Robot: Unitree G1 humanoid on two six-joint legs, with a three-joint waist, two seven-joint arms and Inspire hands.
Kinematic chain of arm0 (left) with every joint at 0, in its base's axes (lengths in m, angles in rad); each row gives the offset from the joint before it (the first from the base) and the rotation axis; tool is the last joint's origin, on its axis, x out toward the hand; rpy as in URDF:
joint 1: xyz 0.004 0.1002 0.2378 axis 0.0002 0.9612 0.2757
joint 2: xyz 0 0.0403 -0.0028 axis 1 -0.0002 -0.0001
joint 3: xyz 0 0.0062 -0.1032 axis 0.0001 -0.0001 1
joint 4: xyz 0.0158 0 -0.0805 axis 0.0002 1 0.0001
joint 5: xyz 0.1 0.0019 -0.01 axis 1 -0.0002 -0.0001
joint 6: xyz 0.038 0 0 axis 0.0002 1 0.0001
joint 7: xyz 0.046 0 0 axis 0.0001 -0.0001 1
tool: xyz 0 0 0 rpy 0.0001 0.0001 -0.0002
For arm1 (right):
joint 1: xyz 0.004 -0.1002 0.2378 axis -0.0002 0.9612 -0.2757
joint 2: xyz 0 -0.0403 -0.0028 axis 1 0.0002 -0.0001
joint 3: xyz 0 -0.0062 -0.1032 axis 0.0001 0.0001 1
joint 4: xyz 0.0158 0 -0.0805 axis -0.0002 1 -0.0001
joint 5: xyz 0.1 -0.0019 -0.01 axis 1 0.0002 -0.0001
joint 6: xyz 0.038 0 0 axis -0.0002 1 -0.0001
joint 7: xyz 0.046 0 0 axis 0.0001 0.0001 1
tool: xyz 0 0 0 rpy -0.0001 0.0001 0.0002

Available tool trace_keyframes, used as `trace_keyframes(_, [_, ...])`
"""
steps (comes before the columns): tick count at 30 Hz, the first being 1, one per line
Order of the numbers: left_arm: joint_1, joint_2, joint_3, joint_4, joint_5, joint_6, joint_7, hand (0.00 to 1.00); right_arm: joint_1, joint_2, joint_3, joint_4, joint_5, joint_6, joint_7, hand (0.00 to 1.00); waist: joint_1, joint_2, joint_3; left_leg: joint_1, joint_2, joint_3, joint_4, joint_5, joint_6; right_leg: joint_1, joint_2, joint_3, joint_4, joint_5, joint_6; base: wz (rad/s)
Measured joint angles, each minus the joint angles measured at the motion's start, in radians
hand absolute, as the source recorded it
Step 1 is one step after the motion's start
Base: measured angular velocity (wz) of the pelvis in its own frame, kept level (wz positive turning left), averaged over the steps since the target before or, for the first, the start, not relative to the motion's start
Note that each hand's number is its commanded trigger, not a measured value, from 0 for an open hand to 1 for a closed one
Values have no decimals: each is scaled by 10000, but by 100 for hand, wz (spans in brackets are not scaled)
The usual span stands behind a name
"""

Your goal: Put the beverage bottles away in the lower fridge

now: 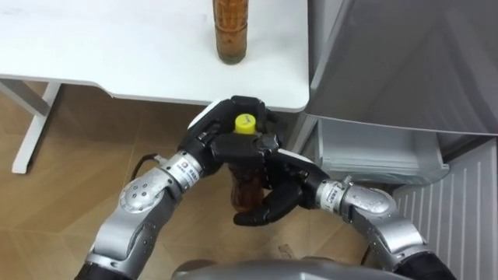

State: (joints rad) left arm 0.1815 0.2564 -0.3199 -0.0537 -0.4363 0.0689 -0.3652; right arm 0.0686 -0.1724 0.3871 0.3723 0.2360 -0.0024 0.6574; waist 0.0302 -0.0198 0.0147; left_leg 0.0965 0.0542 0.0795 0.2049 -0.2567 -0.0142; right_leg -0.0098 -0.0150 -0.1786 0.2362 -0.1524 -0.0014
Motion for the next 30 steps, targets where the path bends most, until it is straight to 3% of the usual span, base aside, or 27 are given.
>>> trace_keyframes(10, [-10, 22, -447, 4, 4, -4, -120, 100, -154, -145, 288, 0, 2, -16, -149, 100, -55, -36, 6, -243, 1, 12, 162, -1, 0, -163, -3, 6, 13, 1, -1, 0])
trace_keyframes(14, [-9, 0, -392, 8, -241, -4, -110, 100, -174, -254, 471, 0, 2, -317, -116, 100, -170, -37, 7, -305, 8, 15, 185, -1, -1, -210, -2, -5, 24, 4, -6, 0])
trace_keyframes(19, [-9, -9, -391, 9, -402, -4, -90, 100, -185, -238, 524, 0, 11, -327, -130, 100, -261, -51, 16, -307, 8, 25, 195, -1, -1, -210, -3, -6, 36, 6, -9, 0])
trace_keyframes(20, [-9, -9, -388, 9, -430, -4, -87, 85, -182, -238, 527, 0, 11, -328, -131, 100, -265, -51, 17, -307, 8, 28, 198, -1, -1, -210, -3, -6, 38, 6, -9, 0])
trace_keyframes(21, [-9, -10, -384, 9, -493, -4, -81, 16, -176, -238, 527, 1, 12, -347, -130, 100, -266, -51, 17, -311, 9, 29, 202, -1, -1, -212, -3, -6, 39, 6, -10, 0])
trace_keyframes(22, [-9, -9, -381, 10, -552, -5, -78, 0, -171, -239, 527, 0, 18, -381, -128, 100, -266, -52, 17, -313, 9, 29, 204, -1, -1, -215, -3, -6, 40, 6, -10, 0])
trace_keyframes(30, [-12, 8, -332, 11, -588, -49, 87, 0, -132, -257, 533, 3, 87, -401, -125, 100, -264, -47, 20, -335, 9, 36, 208, -1, -1, -244, -3, -1, 50, 7, -11, 0])
